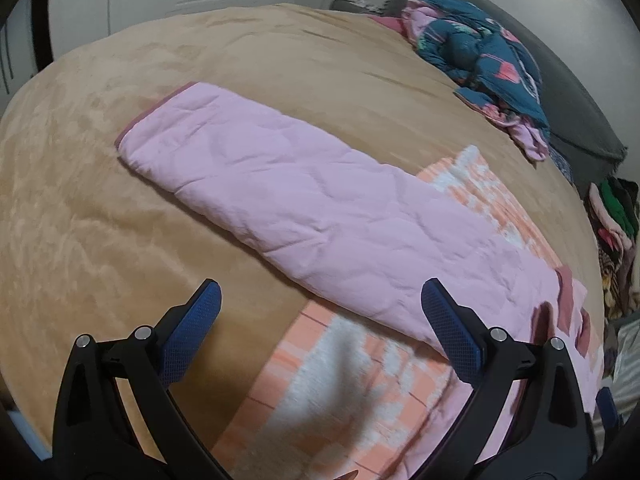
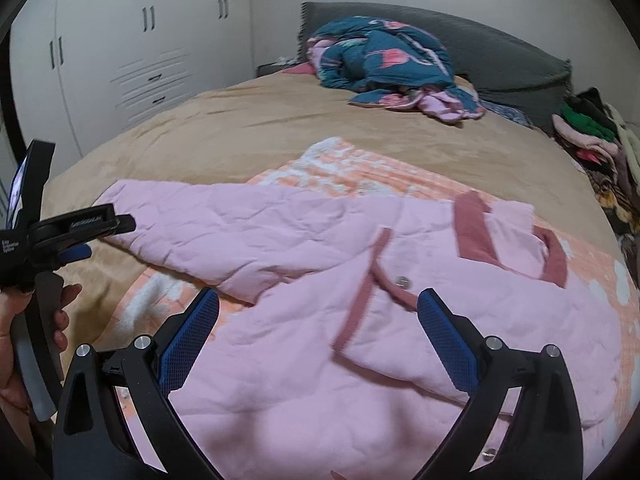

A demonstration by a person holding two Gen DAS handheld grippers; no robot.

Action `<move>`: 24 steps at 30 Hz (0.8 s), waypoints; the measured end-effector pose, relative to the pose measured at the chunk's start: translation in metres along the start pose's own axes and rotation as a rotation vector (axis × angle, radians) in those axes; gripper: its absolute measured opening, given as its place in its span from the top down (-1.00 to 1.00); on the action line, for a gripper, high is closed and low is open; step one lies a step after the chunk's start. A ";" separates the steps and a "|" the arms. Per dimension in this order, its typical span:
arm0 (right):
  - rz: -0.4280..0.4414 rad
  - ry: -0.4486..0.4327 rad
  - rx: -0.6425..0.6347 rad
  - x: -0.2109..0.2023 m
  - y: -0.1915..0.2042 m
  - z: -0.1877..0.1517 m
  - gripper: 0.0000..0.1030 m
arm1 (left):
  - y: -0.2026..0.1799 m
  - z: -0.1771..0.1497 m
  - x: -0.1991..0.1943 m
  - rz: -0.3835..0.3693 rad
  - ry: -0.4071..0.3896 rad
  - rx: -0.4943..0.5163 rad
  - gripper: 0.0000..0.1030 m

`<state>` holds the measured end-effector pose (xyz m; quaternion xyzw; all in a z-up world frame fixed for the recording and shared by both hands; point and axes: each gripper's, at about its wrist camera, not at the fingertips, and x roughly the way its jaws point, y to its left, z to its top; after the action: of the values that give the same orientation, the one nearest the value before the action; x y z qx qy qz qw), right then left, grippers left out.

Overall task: Fold large clothes
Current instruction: 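Move the left gripper along the other sleeve toward its ribbed cuff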

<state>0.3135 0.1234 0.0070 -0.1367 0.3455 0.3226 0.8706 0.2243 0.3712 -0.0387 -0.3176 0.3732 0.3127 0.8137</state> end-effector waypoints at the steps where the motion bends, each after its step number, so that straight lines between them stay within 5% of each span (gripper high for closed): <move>1: 0.007 0.005 -0.010 0.004 0.006 0.001 -0.92 | 0.003 0.001 0.002 0.000 0.003 -0.007 -0.82; 13: 0.073 0.068 -0.039 0.043 0.040 -0.008 -0.92 | 0.049 0.015 0.048 0.014 0.047 -0.150 -0.82; 24: 0.076 0.097 -0.003 0.042 0.018 -0.028 -0.92 | 0.072 0.043 0.082 0.000 0.014 -0.198 -0.82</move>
<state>0.3110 0.1437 -0.0426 -0.1403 0.3916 0.3492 0.8396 0.2314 0.4687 -0.1032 -0.3986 0.3460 0.3461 0.7757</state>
